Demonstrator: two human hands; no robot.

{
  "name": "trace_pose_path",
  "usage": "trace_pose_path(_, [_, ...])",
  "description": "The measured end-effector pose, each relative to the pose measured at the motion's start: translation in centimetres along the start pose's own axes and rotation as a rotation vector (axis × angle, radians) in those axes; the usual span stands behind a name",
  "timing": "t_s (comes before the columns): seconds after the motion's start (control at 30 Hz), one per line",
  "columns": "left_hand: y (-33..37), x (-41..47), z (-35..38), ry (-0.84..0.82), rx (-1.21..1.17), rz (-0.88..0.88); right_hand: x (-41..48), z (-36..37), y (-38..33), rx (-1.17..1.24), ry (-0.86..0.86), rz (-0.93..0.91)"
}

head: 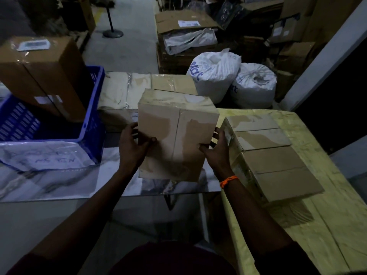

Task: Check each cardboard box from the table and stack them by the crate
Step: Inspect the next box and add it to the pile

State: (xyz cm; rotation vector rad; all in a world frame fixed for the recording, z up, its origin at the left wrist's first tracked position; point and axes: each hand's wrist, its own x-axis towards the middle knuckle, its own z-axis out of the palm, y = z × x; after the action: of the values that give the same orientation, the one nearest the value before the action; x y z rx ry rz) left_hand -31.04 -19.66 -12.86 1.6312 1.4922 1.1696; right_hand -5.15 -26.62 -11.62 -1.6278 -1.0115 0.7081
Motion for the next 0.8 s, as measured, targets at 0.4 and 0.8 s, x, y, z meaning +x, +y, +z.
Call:
trace_pose_path(0.4, [-4.8, -4.2, -1.9, 0.041, -0.032, 0.037, -3.4, 2.5, 3.0, -0.064, -0.075, -0.126])
trace_pose_path(0.8, [-6.4, -5.4, -3.6, -0.061, 0.015, 0.126, -5.6, 2.9, 5.2, -0.174, 0.017, -0.137])
